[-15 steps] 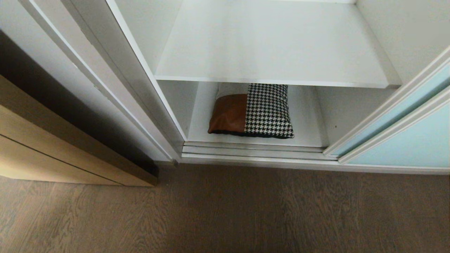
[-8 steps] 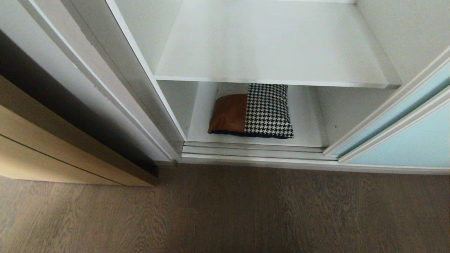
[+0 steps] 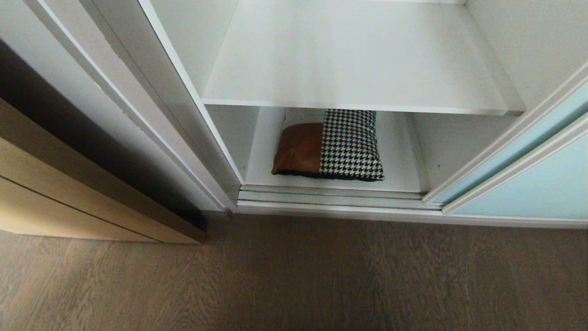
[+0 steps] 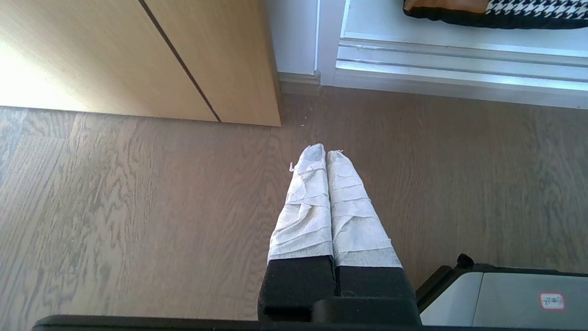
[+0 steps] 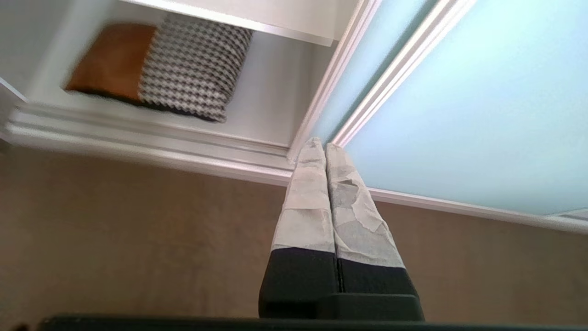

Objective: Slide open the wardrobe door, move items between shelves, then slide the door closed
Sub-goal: Close the door

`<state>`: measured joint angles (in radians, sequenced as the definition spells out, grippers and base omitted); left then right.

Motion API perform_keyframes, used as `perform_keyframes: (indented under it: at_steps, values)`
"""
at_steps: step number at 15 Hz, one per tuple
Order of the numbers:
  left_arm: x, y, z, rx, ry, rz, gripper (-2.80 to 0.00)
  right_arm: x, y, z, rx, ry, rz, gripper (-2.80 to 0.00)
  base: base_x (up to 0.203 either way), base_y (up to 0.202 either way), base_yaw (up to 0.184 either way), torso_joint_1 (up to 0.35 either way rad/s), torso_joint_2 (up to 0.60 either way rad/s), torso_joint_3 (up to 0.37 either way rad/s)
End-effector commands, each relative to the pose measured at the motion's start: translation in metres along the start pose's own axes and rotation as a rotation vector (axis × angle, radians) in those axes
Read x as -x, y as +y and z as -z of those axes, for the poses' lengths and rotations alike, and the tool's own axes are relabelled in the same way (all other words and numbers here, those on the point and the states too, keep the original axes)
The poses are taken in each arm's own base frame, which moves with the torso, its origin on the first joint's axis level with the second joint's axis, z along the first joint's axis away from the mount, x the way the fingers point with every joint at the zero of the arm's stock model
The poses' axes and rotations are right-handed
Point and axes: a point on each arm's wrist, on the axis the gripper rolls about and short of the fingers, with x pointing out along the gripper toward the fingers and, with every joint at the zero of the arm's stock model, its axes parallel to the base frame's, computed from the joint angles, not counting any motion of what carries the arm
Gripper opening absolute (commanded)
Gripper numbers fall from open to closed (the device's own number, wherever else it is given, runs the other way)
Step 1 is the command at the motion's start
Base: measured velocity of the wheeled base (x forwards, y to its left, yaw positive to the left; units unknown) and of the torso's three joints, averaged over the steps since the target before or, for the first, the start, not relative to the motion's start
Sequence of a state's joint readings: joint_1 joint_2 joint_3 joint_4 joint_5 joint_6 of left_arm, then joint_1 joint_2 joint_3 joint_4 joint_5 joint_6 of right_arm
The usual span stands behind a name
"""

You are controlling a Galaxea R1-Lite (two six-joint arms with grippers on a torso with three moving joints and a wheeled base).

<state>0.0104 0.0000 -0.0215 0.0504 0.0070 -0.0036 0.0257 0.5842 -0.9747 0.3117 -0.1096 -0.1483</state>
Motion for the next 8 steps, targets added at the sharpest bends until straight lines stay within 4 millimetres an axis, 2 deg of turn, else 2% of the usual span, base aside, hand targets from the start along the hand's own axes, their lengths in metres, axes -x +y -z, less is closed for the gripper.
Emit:
perform_keyframes:
  at_steps: [1,5,8]
  values:
    - [0.0,0.0,0.0,-0.001,0.001,0.0,-2.8,-0.03,0.001,-0.011,0.034,0.07,0.021,-2.8,0.0,0.0,0.0,0.0,0.0,0.0]
    - [0.0,0.0,0.0,-0.001,0.002,-0.001,-2.8,-0.049,-0.001,-0.013,0.092,0.136,0.169,-2.8,0.0,0.0,0.0,0.0,0.0,0.0]
    - [0.0,0.0,0.0,0.0,0.002,-0.001,-2.8,-0.049,-0.002,-0.017,0.103,0.135,0.214,-2.8,0.0,0.0,0.0,0.0,0.0,0.0]
